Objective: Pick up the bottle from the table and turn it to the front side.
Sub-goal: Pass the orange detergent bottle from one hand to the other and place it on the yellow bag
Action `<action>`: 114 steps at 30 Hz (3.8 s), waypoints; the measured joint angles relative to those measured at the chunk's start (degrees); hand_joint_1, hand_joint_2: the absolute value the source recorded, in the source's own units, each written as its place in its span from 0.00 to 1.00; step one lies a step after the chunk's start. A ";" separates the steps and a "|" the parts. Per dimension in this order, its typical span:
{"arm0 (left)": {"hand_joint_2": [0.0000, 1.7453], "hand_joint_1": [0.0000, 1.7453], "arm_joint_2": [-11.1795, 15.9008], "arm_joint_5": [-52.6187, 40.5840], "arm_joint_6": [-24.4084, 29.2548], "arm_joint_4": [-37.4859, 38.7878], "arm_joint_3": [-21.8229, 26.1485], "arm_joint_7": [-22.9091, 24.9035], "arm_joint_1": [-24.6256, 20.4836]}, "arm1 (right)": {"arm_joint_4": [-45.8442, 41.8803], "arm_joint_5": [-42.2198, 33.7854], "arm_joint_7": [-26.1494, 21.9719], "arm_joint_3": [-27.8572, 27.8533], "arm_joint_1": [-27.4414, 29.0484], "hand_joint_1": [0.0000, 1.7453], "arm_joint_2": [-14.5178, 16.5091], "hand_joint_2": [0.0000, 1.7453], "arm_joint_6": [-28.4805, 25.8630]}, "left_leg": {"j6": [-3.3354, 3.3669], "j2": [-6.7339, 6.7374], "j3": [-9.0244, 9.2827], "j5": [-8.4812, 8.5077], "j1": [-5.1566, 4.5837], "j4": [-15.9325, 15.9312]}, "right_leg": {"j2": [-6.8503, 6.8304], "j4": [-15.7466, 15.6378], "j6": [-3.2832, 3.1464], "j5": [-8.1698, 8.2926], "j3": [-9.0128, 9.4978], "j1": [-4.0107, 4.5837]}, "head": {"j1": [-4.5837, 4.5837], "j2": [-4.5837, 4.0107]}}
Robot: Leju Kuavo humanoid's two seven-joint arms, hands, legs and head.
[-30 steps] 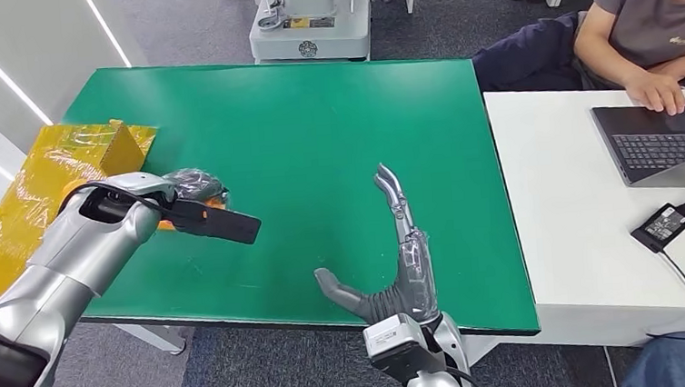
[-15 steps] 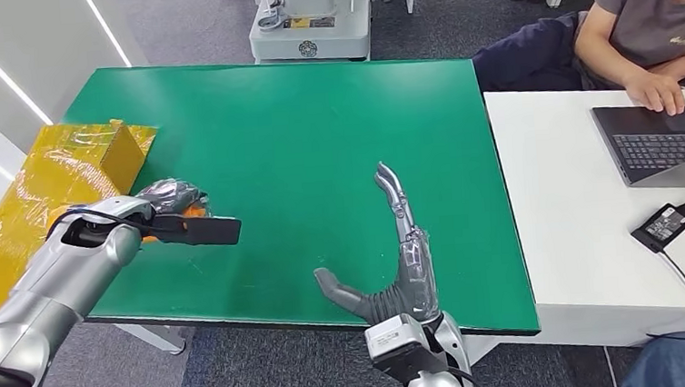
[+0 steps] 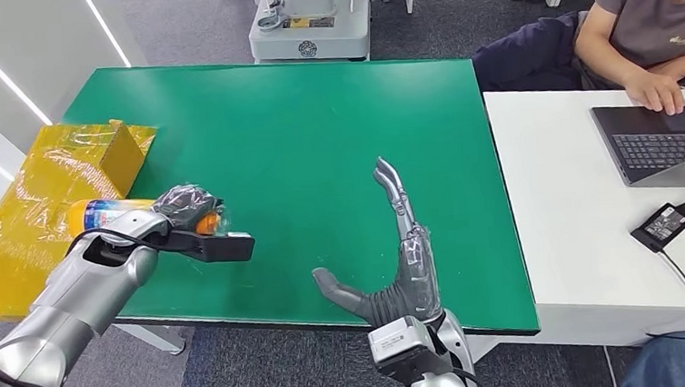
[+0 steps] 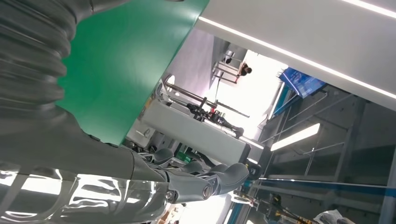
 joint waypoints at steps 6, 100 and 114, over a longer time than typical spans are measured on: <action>1.00 1.00 -1.76 -0.02 2.02 0.12 -0.02 -2.23 1.46 | -0.48 0.37 0.07 0.00 0.02 0.00 0.00 1.00 0.02 | 0.00 0.00 0.00 0.00 -0.01 0.00 | 0.01 0.00 0.00 0.00 0.00 0.00 | 0.00 0.00; 1.00 0.00 2.66 -9.22 40.49 1.28 6.95 2.06 8.54 | 0.97 -1.26 -2.25 0.45 -2.80 0.00 -0.02 1.00 1.99 | -0.01 0.02 0.00 0.00 0.00 -0.01 | 0.03 0.01 -0.04 -0.02 -0.05 0.00 | 0.00 0.00; 1.00 0.00 2.12 -14.48 52.74 -1.42 20.73 5.51 9.90 | 0.77 -1.11 -2.36 0.17 -2.26 0.00 -0.02 1.00 2.31 | -0.01 0.04 0.00 -0.01 0.01 -0.02 | 0.05 0.02 -0.04 -0.03 -0.05 0.01 | 0.00 0.00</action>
